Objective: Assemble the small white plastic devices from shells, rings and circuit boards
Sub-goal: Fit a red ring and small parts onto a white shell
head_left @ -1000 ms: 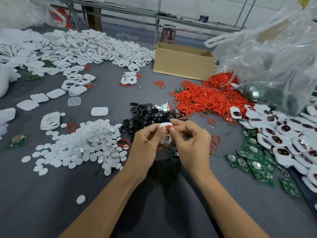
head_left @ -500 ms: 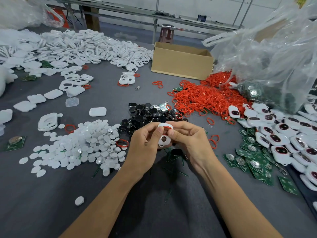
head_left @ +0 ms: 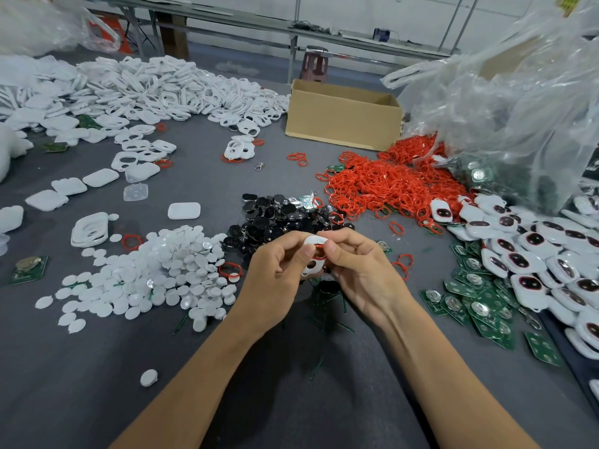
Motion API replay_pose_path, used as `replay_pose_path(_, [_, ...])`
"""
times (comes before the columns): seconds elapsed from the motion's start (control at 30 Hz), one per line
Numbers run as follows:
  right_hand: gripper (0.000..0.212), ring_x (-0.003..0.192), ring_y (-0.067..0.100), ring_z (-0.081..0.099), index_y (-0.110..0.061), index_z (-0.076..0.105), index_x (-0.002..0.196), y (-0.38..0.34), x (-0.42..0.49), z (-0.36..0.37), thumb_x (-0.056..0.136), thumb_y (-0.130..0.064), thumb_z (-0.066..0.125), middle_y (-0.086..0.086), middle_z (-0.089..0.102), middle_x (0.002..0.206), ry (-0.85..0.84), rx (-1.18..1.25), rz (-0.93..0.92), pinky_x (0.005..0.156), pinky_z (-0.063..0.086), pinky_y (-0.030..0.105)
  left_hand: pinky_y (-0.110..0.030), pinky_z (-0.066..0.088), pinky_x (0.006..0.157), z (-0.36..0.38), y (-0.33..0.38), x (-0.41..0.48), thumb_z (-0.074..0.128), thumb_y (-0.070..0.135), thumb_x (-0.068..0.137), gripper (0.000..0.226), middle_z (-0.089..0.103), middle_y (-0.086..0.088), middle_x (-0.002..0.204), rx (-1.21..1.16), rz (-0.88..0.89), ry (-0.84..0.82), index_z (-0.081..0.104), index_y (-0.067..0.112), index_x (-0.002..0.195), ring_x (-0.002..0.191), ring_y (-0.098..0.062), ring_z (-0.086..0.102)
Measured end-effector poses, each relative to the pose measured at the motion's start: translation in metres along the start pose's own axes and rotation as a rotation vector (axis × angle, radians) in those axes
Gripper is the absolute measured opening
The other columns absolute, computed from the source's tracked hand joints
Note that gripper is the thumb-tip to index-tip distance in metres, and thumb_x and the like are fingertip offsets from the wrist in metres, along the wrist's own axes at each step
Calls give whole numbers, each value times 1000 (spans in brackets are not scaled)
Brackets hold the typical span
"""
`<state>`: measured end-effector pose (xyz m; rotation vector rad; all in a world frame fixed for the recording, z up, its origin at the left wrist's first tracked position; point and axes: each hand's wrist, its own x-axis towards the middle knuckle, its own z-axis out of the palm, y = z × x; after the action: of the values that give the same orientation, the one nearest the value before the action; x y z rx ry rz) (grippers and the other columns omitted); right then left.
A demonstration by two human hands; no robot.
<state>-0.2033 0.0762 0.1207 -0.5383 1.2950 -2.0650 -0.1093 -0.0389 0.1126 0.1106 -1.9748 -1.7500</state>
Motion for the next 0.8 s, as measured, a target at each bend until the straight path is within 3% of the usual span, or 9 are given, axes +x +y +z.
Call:
replay_pose_path(0.4, [16, 74, 26, 61, -1, 63, 84, 0, 0, -3, 69, -3, 67, 15, 68, 80, 13, -60, 10, 79, 48, 38, -48, 55, 87, -1, 0, -2, 53, 11, 99, 21, 72, 3, 93, 77, 9, -13, 72, 17, 106, 92, -16, 67])
replay_pose_path(0.5, [16, 73, 27, 61, -2, 63, 85, 1, -2, 1, 71, -9, 67, 15, 68, 79, 38, -85, -14, 76, 49, 42, -51, 55, 84, 2, 3, -3, 53, 14, 99, 22, 72, 2, 92, 53, -13, 26, 71, 25, 102, 90, -21, 68])
replay_pose_path(0.6, [4, 68, 16, 65, -5, 65, 87, 6, -2, 10, 84, -6, 64, 7, 70, 75, 115, -240, -125, 66, 53, 30, -53, 56, 81, 4, 3, -2, 53, 15, 99, 20, 73, 1, 91, 48, -35, 97, 71, 22, 104, 88, -21, 69])
replay_pose_path(0.67, [10, 64, 6, 62, -9, 64, 85, 11, -2, 16, 90, -2, 60, 0, 68, 71, 192, -404, -226, 60, 50, 20, -53, 56, 81, 5, 2, -1, 54, 16, 98, 19, 73, 1, 92, 71, -40, 130, 71, 16, 107, 89, -19, 69])
replay_pose_path(0.8, [16, 60, 5, 52, -15, 62, 81, 14, -3, 24, 91, -3, 60, -4, 61, 67, 272, -557, -314, 58, 46, 26, -50, 57, 76, 6, 3, -2, 56, 14, 98, 17, 72, 7, 87, 123, -21, 164, 70, 22, 101, 83, -9, 68])
